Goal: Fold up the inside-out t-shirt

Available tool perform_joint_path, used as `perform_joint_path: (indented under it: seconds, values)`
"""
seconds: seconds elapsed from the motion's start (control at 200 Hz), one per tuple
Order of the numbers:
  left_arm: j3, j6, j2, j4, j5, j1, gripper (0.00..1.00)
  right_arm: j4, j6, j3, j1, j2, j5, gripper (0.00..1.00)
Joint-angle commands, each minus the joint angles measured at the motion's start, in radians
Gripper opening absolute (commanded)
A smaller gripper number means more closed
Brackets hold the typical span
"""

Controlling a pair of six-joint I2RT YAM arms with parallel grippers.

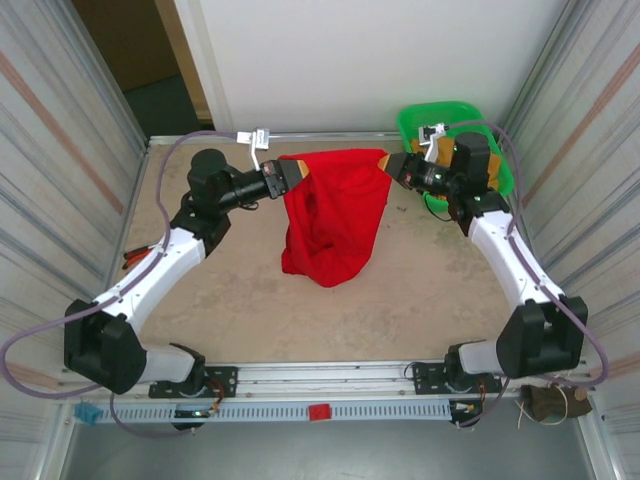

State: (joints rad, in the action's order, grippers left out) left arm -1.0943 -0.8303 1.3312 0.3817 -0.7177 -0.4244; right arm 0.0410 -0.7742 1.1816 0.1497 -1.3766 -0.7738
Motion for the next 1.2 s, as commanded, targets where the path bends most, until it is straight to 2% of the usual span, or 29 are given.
perform_joint_path:
  seconds: [0.0,0.075,0.12,0.225,0.331,0.426,0.511,0.671,0.731,0.782,0.847,0.877,0.992,1.102,1.192]
  values:
    - [-0.062,-0.118,0.002,0.104,-0.043,0.013,0.00,0.153,0.077,0.085,-0.015,-0.040,0.117,0.37]
    - [-0.078,-0.135,-0.005,0.024,0.010,0.013,0.00,0.164,0.081,0.055,0.006,0.043,0.185,0.51]
    - [-0.081,-0.140,-0.012,-0.024,0.051,0.012,0.00,0.176,0.096,0.023,0.035,0.119,0.243,0.55]
    - [-0.104,-0.143,-0.020,-0.129,0.110,0.012,0.00,0.217,0.123,-0.046,0.145,0.290,0.395,0.60]
    - [-0.130,-0.161,-0.006,-0.171,0.140,0.005,0.00,0.215,0.134,-0.093,0.310,0.365,0.528,0.62]
    - [-0.168,-0.143,0.007,-0.230,0.164,-0.014,0.00,0.205,0.157,-0.078,0.457,0.325,0.628,0.67]
    - [-0.197,-0.127,0.014,-0.276,0.182,-0.036,0.00,0.201,0.190,-0.025,0.542,0.234,0.678,0.70]
    - [-0.233,-0.118,0.022,-0.316,0.190,-0.068,0.00,0.178,0.229,0.080,0.583,0.059,0.760,0.72]
    - [-0.240,-0.116,0.019,-0.332,0.189,-0.072,0.00,0.178,0.252,0.113,0.568,0.012,0.789,0.67]
    - [-0.238,-0.110,0.012,-0.345,0.199,-0.071,0.00,0.179,0.256,0.128,0.537,-0.009,0.768,0.51]
    - [-0.232,-0.102,0.002,-0.367,0.207,-0.060,0.00,0.180,0.250,0.125,0.489,-0.004,0.695,0.14]
    - [-0.225,-0.099,-0.001,-0.372,0.207,-0.052,0.00,0.177,0.253,0.116,0.475,0.012,0.666,0.00]
    - [-0.179,-0.106,-0.009,-0.361,0.210,-0.006,0.00,0.142,0.280,0.069,0.412,0.097,0.473,0.00]
    - [-0.159,-0.070,0.010,-0.368,0.209,0.028,0.00,0.072,0.241,0.040,0.326,0.178,0.229,0.00]
    - [-0.137,-0.037,0.032,-0.364,0.209,0.052,0.19,-0.046,0.162,0.022,0.268,0.227,0.054,0.00]
